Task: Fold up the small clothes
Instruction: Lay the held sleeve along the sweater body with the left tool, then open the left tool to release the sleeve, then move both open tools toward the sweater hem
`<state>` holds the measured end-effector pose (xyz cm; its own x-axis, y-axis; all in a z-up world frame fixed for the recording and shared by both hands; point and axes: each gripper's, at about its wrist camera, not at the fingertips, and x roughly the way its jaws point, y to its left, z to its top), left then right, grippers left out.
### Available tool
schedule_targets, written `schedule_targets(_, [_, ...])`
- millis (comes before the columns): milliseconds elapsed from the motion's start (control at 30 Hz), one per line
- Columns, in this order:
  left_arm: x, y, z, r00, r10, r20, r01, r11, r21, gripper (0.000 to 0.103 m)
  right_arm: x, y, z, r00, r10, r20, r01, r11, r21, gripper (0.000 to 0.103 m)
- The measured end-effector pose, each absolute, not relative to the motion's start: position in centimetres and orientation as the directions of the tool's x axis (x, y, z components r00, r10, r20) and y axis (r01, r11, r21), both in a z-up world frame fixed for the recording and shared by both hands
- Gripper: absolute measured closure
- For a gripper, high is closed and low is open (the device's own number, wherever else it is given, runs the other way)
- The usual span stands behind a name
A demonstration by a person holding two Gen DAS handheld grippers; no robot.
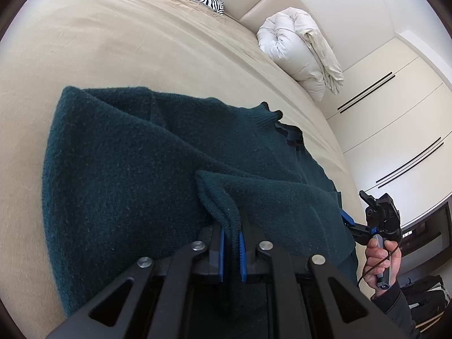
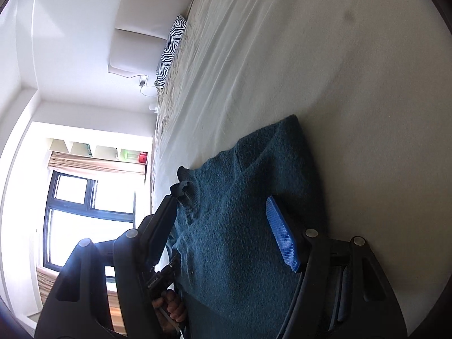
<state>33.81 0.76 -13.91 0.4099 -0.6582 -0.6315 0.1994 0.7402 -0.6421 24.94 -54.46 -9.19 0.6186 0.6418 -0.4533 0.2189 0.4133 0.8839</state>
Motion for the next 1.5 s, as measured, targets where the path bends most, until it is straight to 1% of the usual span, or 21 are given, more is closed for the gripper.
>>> schedule_targets(133, [33.8,0.7,-13.9,0.412,-0.659,-0.63,0.201,0.74,-0.642,0.09,20.6,-53.2,-9.2,0.574,0.69,-0.44,0.184,0.415,0.891,0.038])
schedule_targets(300, [33.7,1.2,-13.3,0.402,-0.67,-0.624,0.184,0.727,-0.662,0.087,15.6,-53.2,-9.0,0.589,0.684,-0.431,0.176,0.412,0.894,0.038])
schedule_targets(333, [33.5,1.4,-12.8,0.406,-0.659,-0.633,0.177,0.736,-0.653,0.081,14.6,-53.2,-8.7,0.592,0.677,-0.437,0.186,0.414,0.891,0.038])
schedule_targets(367, [32.9,1.7,-12.2,0.418,-0.647,-0.637,0.169,0.745,-0.646,0.066,13.7,-53.5,-8.3,0.598,0.668,-0.444,0.202,0.41,0.889,0.037])
schedule_targets(400, [32.2,2.0,-11.4,0.432,-0.642,-0.634,0.164,0.747,-0.645,0.057,12.4,-53.8,-8.0,0.606,0.666,-0.435,0.203,0.399,0.894,0.037])
schedule_targets(433, [31.3,2.4,-10.5,0.45,-0.634,-0.629,0.162,0.75,-0.641,0.041,11.1,-54.2,-7.6,0.615,0.662,-0.429,0.199,0.396,0.896,0.037])
schedule_targets(467, [30.2,2.9,-9.6,0.471,-0.624,-0.623,0.164,0.756,-0.634,0.034,9.9,-54.4,-7.0,0.626,0.651,-0.43,0.196,0.403,0.894,0.037])
schedule_targets(533, [27.5,4.2,-8.1,0.5,-0.614,-0.611,0.156,0.758,-0.633,0.029,6.8,-54.4,-5.9,0.639,0.64,-0.427,0.187,0.409,0.893,0.037])
schedule_targets(633, [22.9,6.1,-6.9,0.492,-0.611,-0.619,0.15,0.761,-0.632,0.028,3.0,-53.7,-4.7,0.649,0.628,-0.429,0.181,0.42,0.889,0.037])
schedule_targets(767, [15.2,7.8,-5.9,0.487,-0.562,-0.669,0.159,0.81,-0.564,0.026,-2.8,-52.5,-3.7,0.647,0.595,-0.477,0.179,0.489,0.853,0.037])
schedule_targets(933, [6.5,10.1,-6.5,0.47,-0.541,-0.698,0.12,0.822,-0.556,0.024,-8.7,-50.5,-3.3,0.63,0.566,-0.532,0.167,0.57,0.804,0.037])
schedule_targets(1033, [2.9,10.2,-7.1,0.442,-0.522,-0.729,0.118,0.84,-0.53,0.024,-11.5,-50.0,-3.4,0.622,0.545,-0.563,0.173,0.606,0.777,0.037])
schedule_targets(1133, [0.8,10.2,-8.1,0.405,-0.535,-0.742,0.108,0.833,-0.542,0.024,-13.0,-49.8,-3.4,0.624,0.54,-0.565,0.174,0.608,0.774,0.037])
schedule_targets(1333, [-1.1,11.0,-9.2,0.388,-0.574,-0.721,0.067,0.798,-0.599,0.025,-14.7,-49.1,-4.1,0.591,0.501,-0.633,0.207,0.664,0.719,0.037])
schedule_targets(1400, [-1.1,11.3,-9.3,0.374,-0.589,-0.717,0.061,0.787,-0.614,0.026,-15.2,-49.1,-4.2,0.589,0.488,-0.644,0.216,0.673,0.708,0.037])
schedule_targets(1500, [-1.3,11.2,-9.4,0.343,-0.583,-0.736,0.066,0.797,-0.6,0.033,-16.3,-49.3,-4.5,0.59,0.48,-0.649,0.228,0.672,0.704,0.037])
